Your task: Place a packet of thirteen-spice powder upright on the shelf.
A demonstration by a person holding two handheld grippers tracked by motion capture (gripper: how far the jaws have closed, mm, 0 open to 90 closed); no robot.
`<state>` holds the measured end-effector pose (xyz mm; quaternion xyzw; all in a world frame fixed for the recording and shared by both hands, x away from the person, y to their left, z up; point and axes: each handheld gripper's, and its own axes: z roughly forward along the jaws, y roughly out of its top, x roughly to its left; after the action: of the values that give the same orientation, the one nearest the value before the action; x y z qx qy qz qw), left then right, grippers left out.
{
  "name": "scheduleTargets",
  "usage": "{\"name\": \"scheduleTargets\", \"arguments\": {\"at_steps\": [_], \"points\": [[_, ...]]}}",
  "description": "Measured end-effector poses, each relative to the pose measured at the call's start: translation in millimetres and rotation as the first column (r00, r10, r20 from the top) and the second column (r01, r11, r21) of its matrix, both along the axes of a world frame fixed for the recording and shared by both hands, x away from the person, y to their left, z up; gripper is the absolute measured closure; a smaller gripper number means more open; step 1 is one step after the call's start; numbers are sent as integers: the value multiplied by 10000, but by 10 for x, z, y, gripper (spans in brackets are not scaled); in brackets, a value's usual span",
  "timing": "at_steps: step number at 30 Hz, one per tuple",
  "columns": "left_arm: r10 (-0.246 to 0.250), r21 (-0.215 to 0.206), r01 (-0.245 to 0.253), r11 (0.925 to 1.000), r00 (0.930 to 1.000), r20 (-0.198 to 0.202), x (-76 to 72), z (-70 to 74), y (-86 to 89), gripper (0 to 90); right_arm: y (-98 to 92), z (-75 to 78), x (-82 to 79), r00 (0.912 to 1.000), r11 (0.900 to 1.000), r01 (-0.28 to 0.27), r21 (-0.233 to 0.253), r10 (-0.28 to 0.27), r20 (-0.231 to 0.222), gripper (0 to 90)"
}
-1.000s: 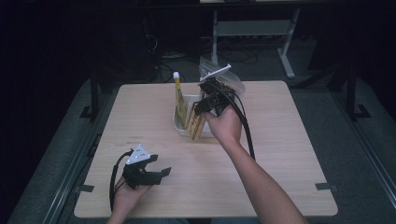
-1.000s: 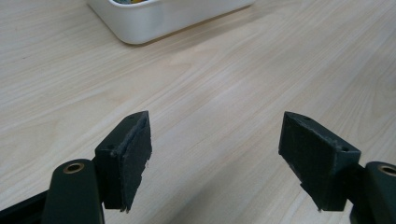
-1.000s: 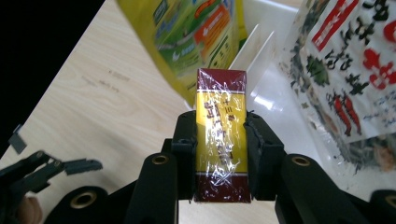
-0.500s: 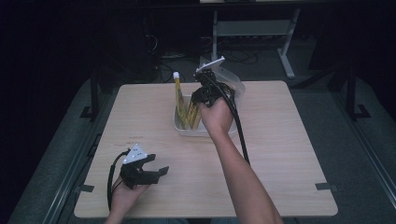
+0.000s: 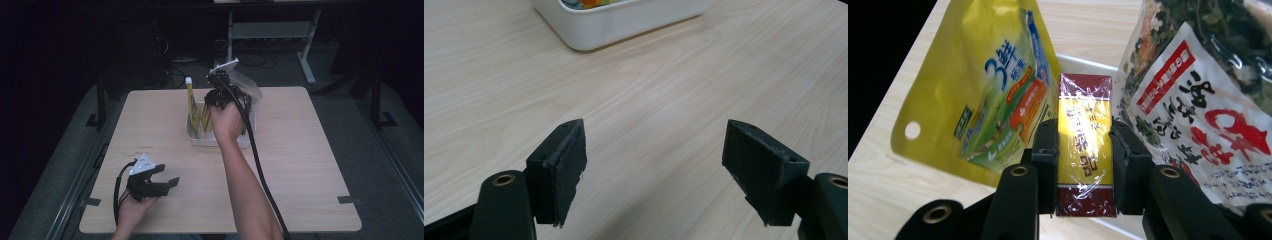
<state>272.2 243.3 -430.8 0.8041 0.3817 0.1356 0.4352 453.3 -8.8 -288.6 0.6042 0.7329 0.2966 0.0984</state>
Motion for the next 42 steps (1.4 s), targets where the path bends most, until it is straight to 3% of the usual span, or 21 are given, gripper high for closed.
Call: {"name": "scheduleTargets", "arguments": {"at_steps": [7,18,26,42], "points": [[29,-62,-29,10000,10000,33,-1,10,31,253,41,-34,68,9985,9985,539,-103,-539,29,677],[62,-152,-61,9999,10000,16,-4,10,40,254,143,-97,128,9960,9960,884,144,-886,94,677],[46,-219,-44,9998,10000,70,-11,18,45,255,150,-137,139,9945,9945,1043,-27,-1042,69,676],[21,-216,-20,9998,10000,58,-12,17,36,256,136,-141,104,9897,9884,1388,623,-1406,254,676]]}}
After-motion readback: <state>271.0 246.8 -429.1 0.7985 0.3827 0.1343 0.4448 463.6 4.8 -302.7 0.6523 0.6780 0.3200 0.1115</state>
